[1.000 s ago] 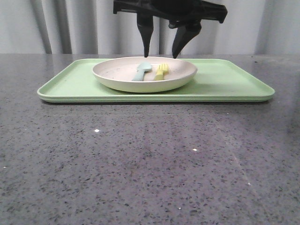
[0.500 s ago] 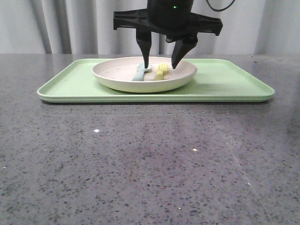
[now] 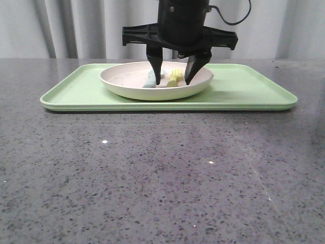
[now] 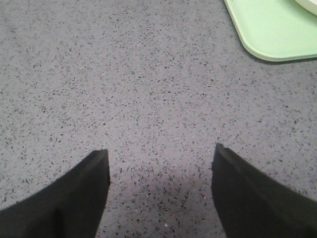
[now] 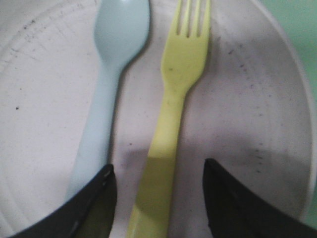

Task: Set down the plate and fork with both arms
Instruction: 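Lower the open right gripper over the yellow fork handle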

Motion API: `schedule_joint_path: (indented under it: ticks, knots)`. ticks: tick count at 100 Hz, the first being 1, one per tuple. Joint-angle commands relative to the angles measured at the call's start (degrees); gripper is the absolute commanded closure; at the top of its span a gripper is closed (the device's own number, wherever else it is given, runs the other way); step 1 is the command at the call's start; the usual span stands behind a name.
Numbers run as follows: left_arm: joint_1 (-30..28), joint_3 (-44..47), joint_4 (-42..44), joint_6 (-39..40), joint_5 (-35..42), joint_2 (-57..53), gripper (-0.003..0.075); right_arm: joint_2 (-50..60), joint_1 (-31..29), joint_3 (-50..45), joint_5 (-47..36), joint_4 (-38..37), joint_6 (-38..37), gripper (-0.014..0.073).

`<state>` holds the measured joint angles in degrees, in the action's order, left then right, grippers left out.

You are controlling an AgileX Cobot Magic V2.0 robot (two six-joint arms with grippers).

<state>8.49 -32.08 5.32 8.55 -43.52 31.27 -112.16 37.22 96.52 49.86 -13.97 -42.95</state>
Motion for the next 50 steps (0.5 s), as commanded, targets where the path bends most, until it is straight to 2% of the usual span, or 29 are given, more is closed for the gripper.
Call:
schedule_joint_path:
  ticks: [1, 50]
  knots:
    - [-0.1, -1.6, 0.0, 0.6, 3.5, 0.2, 0.0279, 2.9, -0.1, 1.8, -2.2, -1.9, -0.7, 0.0192]
    - [-0.1, -1.6, -0.1, 0.6, 3.5, 0.2, 0.0279, 2.9, -0.1, 1.8, -1.9, -2.0, -1.3, 0.0192]
